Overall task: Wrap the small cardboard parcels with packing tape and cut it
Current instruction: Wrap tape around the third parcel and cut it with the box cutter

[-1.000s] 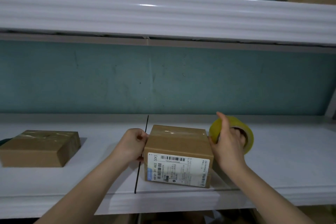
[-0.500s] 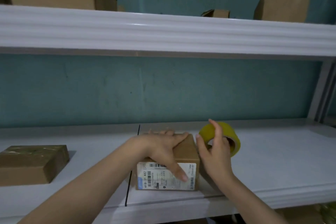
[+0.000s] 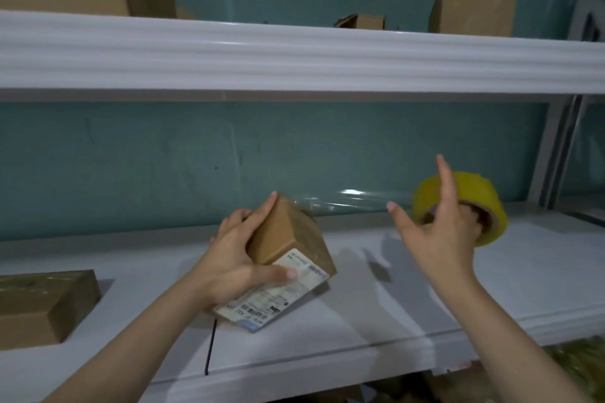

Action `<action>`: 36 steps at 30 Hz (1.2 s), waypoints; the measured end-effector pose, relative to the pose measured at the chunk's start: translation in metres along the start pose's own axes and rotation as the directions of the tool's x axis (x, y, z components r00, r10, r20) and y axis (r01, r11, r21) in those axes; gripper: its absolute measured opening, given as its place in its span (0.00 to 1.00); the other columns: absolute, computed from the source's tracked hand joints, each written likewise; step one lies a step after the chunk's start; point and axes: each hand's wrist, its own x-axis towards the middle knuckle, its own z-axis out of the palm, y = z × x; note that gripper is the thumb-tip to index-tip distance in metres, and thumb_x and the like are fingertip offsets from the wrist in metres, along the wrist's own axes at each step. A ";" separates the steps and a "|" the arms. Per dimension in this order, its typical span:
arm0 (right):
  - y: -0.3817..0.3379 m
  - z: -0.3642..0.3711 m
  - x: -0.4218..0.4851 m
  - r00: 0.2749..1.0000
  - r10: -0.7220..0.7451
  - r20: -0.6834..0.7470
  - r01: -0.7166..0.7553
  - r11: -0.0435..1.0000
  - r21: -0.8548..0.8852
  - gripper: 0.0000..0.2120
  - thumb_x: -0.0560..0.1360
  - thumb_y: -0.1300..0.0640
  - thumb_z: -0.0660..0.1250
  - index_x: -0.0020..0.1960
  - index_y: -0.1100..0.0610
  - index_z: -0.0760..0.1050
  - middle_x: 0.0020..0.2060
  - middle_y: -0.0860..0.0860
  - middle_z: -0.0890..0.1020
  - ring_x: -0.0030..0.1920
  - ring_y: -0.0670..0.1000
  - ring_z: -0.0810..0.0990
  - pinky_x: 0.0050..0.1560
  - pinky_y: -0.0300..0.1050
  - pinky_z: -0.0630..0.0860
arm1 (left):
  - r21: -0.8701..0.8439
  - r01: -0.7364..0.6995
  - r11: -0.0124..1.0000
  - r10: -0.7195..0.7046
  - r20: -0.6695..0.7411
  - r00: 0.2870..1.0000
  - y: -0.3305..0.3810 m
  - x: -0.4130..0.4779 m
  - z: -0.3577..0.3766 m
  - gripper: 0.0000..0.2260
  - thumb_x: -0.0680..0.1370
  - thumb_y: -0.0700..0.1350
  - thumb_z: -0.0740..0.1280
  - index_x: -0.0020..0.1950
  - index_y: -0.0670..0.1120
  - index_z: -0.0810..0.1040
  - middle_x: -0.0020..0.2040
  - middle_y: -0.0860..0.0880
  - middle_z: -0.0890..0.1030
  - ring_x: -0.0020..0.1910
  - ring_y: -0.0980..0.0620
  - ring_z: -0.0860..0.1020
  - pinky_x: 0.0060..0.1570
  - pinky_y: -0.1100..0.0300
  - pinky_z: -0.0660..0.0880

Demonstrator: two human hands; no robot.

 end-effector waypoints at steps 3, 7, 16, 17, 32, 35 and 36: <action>-0.012 -0.007 0.002 0.990 0.113 -0.080 -0.081 0.940 0.331 0.29 0.75 0.54 0.67 0.72 0.50 0.59 0.44 0.45 0.73 0.45 0.40 0.74 0.49 0.37 0.67 | -0.284 -0.037 0.958 0.011 -0.093 0.996 0.001 -0.013 0.012 0.50 0.52 0.69 0.73 0.69 0.75 0.50 0.61 0.58 0.66 0.63 0.57 0.67 0.64 0.59 0.66; -0.015 -0.002 0.001 0.959 0.140 -0.246 -0.052 0.941 0.336 0.21 0.75 0.62 0.65 0.66 0.60 0.65 0.36 0.40 0.69 0.34 0.29 0.72 0.37 0.22 0.65 | -0.400 -0.117 0.909 0.040 -0.195 0.980 0.003 -0.028 0.029 0.49 0.54 0.66 0.75 0.69 0.75 0.51 0.65 0.62 0.65 0.64 0.67 0.67 0.65 0.60 0.66; -0.015 0.016 0.008 0.986 -0.125 -0.108 0.104 0.978 -0.180 0.29 0.69 0.52 0.61 0.68 0.48 0.56 0.36 0.68 0.80 0.62 0.71 0.71 0.54 0.65 0.68 | -0.531 -0.167 0.831 0.049 -0.229 0.972 -0.020 -0.042 0.031 0.49 0.60 0.62 0.77 0.73 0.67 0.52 0.71 0.49 0.67 0.69 0.45 0.69 0.65 0.38 0.67; -0.014 0.018 0.005 0.986 -0.131 -0.098 0.113 0.978 -0.173 0.28 0.70 0.50 0.60 0.68 0.47 0.55 0.38 0.69 0.80 0.65 0.71 0.68 0.57 0.65 0.67 | -0.565 -0.167 0.808 0.047 -0.220 0.974 -0.022 -0.045 0.031 0.48 0.61 0.60 0.77 0.72 0.69 0.52 0.71 0.49 0.68 0.69 0.44 0.70 0.64 0.37 0.68; 0.008 0.057 -0.014 0.984 -0.119 0.135 0.154 0.945 -0.288 0.38 0.67 0.57 0.69 0.72 0.51 0.55 0.35 0.63 0.80 0.55 0.69 0.75 0.50 0.61 0.72 | -0.461 -0.006 0.887 0.028 0.040 0.999 -0.031 -0.033 -0.007 0.43 0.59 0.64 0.76 0.68 0.69 0.55 0.64 0.61 0.75 0.64 0.58 0.74 0.64 0.53 0.71; 0.011 0.055 -0.013 0.984 -0.086 0.153 0.123 0.960 -0.251 0.38 0.67 0.57 0.70 0.73 0.54 0.58 0.30 0.56 0.76 0.39 0.62 0.77 0.44 0.54 0.70 | -0.045 0.001 0.999 0.005 0.123 0.992 -0.017 -0.020 -0.039 0.44 0.55 0.73 0.70 0.66 0.65 0.55 0.67 0.64 0.60 0.66 0.61 0.66 0.68 0.59 0.65; 0.012 0.055 -0.014 0.985 -0.080 0.153 0.117 0.962 -0.246 0.37 0.67 0.57 0.70 0.73 0.54 0.58 0.29 0.54 0.75 0.38 0.61 0.76 0.43 0.53 0.68 | 0.051 -0.009 0.999 0.002 0.145 0.989 -0.009 -0.014 -0.050 0.48 0.54 0.76 0.67 0.69 0.62 0.53 0.67 0.65 0.56 0.68 0.60 0.63 0.68 0.61 0.62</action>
